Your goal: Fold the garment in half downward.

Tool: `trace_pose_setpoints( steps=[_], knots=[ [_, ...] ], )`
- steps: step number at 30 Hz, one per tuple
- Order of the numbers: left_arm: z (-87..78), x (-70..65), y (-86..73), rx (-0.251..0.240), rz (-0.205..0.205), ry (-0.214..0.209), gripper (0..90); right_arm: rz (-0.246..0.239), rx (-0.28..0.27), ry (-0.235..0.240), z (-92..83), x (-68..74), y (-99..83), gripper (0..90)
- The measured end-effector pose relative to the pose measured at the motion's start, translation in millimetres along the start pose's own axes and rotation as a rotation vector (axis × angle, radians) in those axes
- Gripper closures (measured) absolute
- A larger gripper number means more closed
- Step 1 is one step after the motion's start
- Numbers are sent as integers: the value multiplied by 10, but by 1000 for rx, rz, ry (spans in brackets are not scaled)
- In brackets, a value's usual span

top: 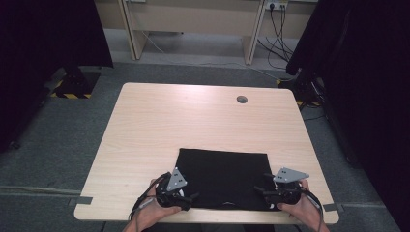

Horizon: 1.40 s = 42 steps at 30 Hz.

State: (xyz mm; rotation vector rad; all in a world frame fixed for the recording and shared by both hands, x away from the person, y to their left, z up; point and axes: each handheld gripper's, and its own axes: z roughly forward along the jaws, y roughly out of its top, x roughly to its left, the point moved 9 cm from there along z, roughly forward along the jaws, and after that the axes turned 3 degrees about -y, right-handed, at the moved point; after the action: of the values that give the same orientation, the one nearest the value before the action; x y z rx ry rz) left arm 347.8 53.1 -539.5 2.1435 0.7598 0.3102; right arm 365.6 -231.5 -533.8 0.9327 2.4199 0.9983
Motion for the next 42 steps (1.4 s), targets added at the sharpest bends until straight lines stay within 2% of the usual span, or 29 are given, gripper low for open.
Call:
trace_pose_setpoints(
  steps=[3,8,11,12,15,17,19,21,22,31,42],
  knots=[
    [-21,-9,-23,6,24,7,185,63,-22,-4,-1,-11,-52,356],
    [-85,-21,-2,2,33,28,132,61,0,-1,-11,-24,-48,342],
    [-151,2,-19,-11,15,35,119,36,21,-51,-49,-34,-22,305],
    [-160,9,-32,-13,11,35,116,28,11,-53,-72,-13,1,303],
    [-174,28,-80,-17,-13,29,114,39,-23,-28,-132,90,62,292],
    [-173,27,-88,-17,-13,30,113,40,-20,-18,-131,114,56,291],
    [-161,30,-97,-8,-12,26,113,39,11,8,-106,166,4,290],
    [-146,36,-106,-2,-19,24,109,55,44,2,-48,148,-76,263],
    [-137,35,-111,-3,-25,21,108,76,18,9,-36,125,-77,264],
    [-71,48,-87,20,-36,6,92,71,28,13,-42,83,-83,265],
    [83,31,24,33,-22,16,74,81,21,7,-65,-94,-121,268]
  ],
)
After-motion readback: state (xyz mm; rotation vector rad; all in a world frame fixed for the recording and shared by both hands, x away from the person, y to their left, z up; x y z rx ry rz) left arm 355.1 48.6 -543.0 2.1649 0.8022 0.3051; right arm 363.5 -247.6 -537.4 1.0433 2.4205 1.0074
